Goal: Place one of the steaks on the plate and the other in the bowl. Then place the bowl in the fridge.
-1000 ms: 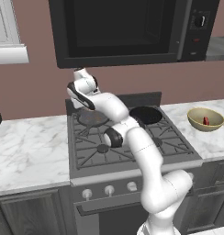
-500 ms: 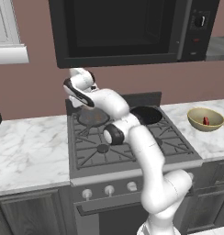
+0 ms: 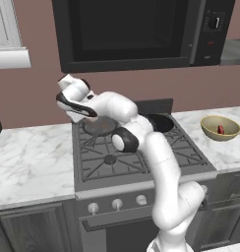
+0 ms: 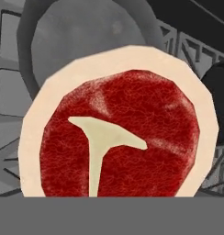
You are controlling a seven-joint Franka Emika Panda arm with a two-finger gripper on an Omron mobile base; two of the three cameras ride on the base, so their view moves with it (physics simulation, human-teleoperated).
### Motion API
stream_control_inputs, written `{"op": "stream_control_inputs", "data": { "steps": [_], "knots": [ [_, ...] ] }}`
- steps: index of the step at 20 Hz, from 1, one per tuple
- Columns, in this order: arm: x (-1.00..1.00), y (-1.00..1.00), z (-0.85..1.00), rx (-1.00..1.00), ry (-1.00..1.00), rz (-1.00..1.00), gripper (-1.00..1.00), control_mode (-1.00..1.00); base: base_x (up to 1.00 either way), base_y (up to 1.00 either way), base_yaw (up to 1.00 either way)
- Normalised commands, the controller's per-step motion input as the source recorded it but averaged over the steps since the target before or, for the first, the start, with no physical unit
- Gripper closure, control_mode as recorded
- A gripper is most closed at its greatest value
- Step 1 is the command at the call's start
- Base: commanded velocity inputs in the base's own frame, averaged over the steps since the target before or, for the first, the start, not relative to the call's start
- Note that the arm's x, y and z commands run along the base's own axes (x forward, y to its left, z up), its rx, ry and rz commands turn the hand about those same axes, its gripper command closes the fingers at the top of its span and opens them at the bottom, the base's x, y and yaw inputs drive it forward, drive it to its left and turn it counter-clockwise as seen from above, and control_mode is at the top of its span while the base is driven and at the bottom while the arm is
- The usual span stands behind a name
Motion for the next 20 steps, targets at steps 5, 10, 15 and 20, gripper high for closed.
{"op": "stream_control_inputs", "data": {
  "steps": [5,10,15,20],
  "knots": [
    [-1.00,-0.23,0.02,-0.12,-0.26,0.09,1.00,-1.00,0.00,0.00,0.00],
    [-1.00,-0.41,0.22,-0.05,-0.30,0.12,1.00,-1.00,0.00,0.00,0.00],
    [-1.00,-0.77,0.75,0.01,-0.21,0.08,1.00,-1.00,0.00,0.00,0.00],
    [-0.77,-1.00,0.92,0.25,-0.03,-0.02,1.00,-1.00,0.00,0.00,0.00]
  ]
}}
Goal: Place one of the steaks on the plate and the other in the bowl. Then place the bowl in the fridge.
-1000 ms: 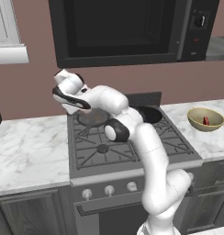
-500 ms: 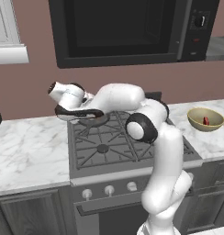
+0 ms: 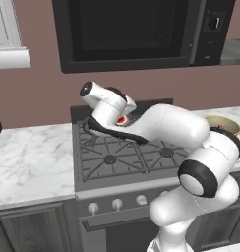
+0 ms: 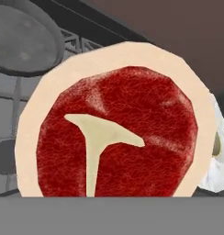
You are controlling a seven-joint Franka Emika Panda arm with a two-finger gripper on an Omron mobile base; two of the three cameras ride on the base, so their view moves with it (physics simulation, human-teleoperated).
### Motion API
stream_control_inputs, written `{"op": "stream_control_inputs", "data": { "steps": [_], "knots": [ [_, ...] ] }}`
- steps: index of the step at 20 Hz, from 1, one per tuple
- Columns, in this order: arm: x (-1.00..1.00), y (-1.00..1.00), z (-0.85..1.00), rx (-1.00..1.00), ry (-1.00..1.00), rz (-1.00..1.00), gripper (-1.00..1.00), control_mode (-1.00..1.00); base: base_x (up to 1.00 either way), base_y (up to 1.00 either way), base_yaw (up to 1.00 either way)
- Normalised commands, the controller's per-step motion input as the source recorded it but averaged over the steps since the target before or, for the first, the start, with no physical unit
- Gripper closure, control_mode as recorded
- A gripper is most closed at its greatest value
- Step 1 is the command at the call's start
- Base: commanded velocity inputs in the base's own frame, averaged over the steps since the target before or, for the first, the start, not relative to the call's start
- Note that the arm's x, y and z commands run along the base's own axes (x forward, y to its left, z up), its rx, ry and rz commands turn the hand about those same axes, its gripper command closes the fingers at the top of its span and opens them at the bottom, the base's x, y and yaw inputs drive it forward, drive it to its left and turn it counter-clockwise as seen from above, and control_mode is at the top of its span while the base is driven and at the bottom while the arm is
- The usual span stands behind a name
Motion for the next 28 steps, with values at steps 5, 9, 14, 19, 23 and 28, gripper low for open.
{"op": "stream_control_inputs", "data": {
  "steps": [5,9,14,19,23,28],
  "knots": [
    [-0.31,-1.00,0.35,0.08,0.28,-0.08,1.00,-1.00,0.00,0.00,0.00],
    [-0.56,-0.96,0.51,0.11,0.37,-0.15,1.00,-1.00,0.00,0.00,0.00],
    [-0.52,-0.50,0.15,0.27,0.29,-0.23,1.00,-1.00,0.00,0.00,0.00],
    [-0.16,0.01,-0.18,0.52,0.03,-0.35,1.00,-1.00,0.00,0.00,0.00],
    [-0.22,0.00,-0.34,0.23,0.05,-0.31,1.00,-1.00,0.00,0.00,0.00],
    [-0.35,-0.04,-0.19,-0.21,0.27,-0.27,1.00,-1.00,0.00,0.00,0.00]
  ]
}}
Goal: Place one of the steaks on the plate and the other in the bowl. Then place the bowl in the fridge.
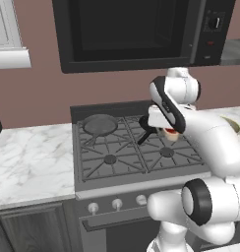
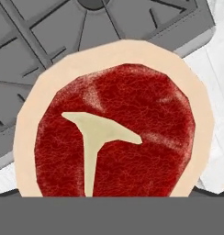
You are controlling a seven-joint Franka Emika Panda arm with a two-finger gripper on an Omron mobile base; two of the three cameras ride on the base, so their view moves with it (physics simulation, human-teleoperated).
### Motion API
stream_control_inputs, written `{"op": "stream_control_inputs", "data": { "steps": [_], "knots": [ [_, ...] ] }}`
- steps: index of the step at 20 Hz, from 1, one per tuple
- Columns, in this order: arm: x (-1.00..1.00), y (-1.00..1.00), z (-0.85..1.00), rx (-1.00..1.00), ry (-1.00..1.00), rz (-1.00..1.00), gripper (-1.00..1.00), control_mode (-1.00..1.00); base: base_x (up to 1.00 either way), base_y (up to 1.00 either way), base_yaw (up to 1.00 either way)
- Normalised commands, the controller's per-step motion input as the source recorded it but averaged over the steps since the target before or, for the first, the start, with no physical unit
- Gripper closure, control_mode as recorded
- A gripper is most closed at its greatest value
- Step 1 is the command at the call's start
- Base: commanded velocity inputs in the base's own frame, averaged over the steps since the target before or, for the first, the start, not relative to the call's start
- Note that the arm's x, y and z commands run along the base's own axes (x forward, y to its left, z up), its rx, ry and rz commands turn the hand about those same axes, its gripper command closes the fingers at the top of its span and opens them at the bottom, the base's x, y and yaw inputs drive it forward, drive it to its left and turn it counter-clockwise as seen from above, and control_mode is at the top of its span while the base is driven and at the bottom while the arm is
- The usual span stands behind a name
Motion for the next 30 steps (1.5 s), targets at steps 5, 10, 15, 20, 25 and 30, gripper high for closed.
{"op": "stream_control_inputs", "data": {
  "steps": [5,10,15,20,25,30],
  "knots": [
    [-0.26,-0.30,-0.46,-0.23,0.12,-0.18,1.00,-1.00,0.00,0.00,0.00],
    [-0.08,-0.02,-0.02,0.00,0.00,-0.02,1.00,-1.00,0.00,0.00,0.00],
    [-0.05,-0.06,0.00,0.00,0.00,-0.02,1.00,1.00,-0.07,-0.23,-0.02],
    [0.00,0.00,0.00,0.00,0.00,0.00,1.00,1.00,-0.10,-0.96,-0.02],
    [0.00,0.00,0.00,0.00,0.00,0.00,1.00,1.00,0.00,-0.98,-0.04],
    [0.00,0.00,0.00,0.00,0.00,0.00,1.00,1.00,0.00,-0.87,-0.03]
  ]
}}
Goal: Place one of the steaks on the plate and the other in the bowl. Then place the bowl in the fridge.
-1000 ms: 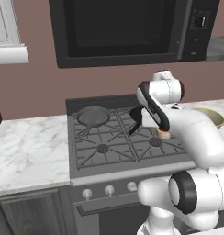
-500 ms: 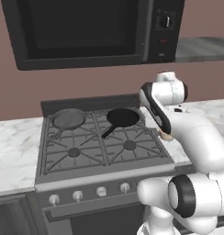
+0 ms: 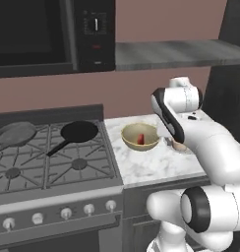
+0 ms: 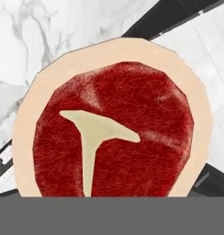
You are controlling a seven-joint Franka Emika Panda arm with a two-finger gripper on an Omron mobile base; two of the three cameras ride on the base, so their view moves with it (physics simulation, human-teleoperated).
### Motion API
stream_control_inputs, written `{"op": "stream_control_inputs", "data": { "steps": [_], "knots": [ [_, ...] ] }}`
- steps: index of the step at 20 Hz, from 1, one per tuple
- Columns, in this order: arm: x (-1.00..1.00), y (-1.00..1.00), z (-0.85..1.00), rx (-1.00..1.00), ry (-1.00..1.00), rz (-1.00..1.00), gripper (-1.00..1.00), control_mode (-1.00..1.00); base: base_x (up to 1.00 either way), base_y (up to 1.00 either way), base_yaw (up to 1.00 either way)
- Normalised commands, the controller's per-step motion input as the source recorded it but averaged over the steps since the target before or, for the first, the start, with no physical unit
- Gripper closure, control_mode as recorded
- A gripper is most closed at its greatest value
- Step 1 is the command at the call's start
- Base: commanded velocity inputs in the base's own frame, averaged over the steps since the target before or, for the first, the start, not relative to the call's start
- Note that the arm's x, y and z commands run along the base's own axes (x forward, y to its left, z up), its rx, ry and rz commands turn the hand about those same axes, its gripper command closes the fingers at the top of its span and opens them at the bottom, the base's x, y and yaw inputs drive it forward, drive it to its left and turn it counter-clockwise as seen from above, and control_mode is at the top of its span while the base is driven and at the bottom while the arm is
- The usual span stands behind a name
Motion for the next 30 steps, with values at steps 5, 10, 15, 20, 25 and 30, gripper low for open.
{"op": "stream_control_inputs", "data": {
  "steps": [5,10,15,20,25,30],
  "knots": [
    [0.00,0.00,0.00,0.00,0.00,0.00,1.00,1.00,0.00,-0.78,-0.01],
    [0.08,-0.35,-0.01,0.01,0.00,0.00,1.00,-1.00,0.00,-0.12,0.00],
    [0.74,-0.13,-0.03,0.00,0.00,0.00,1.00,-1.00,0.00,0.00,0.00],
    [1.00,0.00,-0.18,0.06,0.00,0.13,1.00,-1.00,0.00,0.00,0.00],
    [0.86,-0.04,-0.53,0.05,0.06,0.25,1.00,-1.00,0.00,0.00,0.00],
    [0.58,-0.08,-0.66,0.07,-0.04,0.32,1.00,-1.00,0.00,0.00,0.00]
  ]
}}
